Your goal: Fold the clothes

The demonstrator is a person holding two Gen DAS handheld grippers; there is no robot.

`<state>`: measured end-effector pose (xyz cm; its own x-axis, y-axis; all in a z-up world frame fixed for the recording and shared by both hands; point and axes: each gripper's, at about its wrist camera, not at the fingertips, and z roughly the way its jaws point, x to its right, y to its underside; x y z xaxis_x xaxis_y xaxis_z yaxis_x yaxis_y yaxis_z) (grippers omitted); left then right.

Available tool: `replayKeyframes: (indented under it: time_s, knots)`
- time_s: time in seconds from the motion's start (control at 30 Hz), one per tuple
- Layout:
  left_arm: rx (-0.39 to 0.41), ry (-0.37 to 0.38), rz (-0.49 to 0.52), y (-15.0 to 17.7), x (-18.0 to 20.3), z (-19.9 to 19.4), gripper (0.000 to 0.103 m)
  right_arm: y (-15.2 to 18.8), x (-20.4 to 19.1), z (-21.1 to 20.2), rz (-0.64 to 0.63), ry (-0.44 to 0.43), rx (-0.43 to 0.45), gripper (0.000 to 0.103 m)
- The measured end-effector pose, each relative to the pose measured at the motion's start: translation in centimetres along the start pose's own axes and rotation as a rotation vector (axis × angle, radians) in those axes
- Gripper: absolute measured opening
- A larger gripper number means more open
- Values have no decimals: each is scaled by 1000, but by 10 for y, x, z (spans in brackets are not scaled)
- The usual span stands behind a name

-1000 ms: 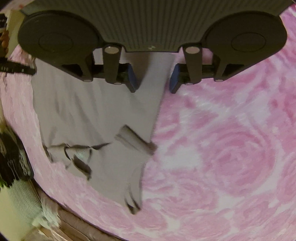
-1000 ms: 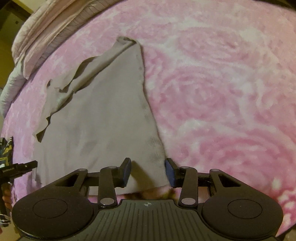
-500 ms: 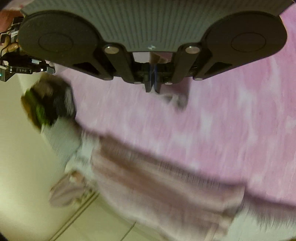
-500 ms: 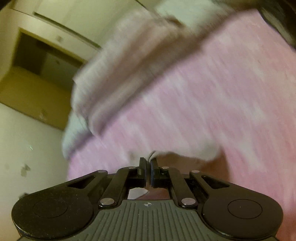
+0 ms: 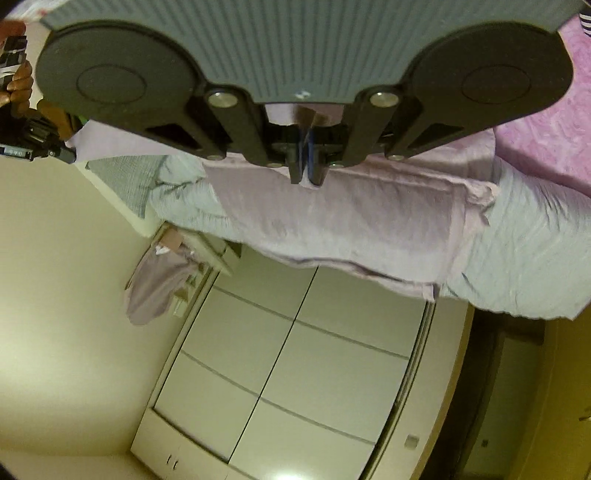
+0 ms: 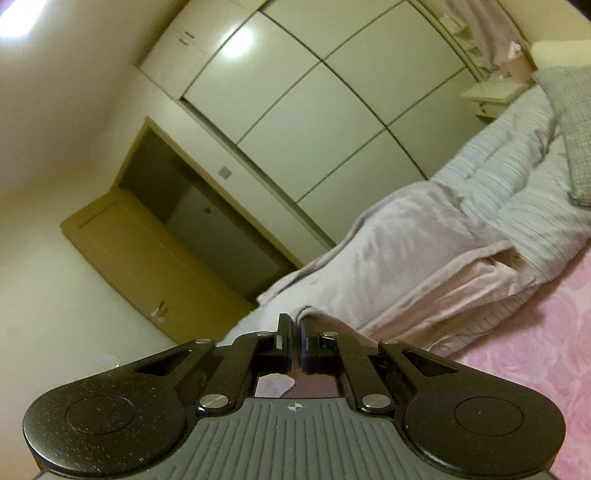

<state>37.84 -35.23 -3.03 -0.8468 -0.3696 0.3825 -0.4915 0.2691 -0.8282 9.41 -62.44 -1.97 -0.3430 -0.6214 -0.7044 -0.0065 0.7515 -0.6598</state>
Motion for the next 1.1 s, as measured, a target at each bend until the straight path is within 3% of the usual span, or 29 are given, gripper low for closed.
replayKeyframes:
  time_s: [0.13,0.23,0.7,0.73,0.77,0.83,0.93,1.0,1.1]
  knots:
    - [18,4,-8,23,-3,-35,0,25,7,-14,-18,1,-49,0]
    - [-40,-28,-8,67,-8,-53,0,69,25,-38,-6,36,-135,0]
    - [-613,-275,-50,394,-57,-43,0,324,205,-93,79,450,-683,0]
    - [-639,-287,-45,408,-57,-43,0,335,209,-98,-112,472,-794,0]
    - [-658,-302,-33,422,-56,-45,0,342,215,-104,-108,485,-807,0]
    - [-697,-322,-30,436,-55,-50,0,355,223,-111,-131,534,-858,1]
    - [-757,-367,4,444,-57,-54,4,364,229,-111,-141,637,-946,11]
    - [-751,-387,22,438,-57,-60,4,363,214,-109,-254,668,-932,20]
    - [-677,-404,59,420,-47,-66,4,364,176,-99,-524,681,-835,20]
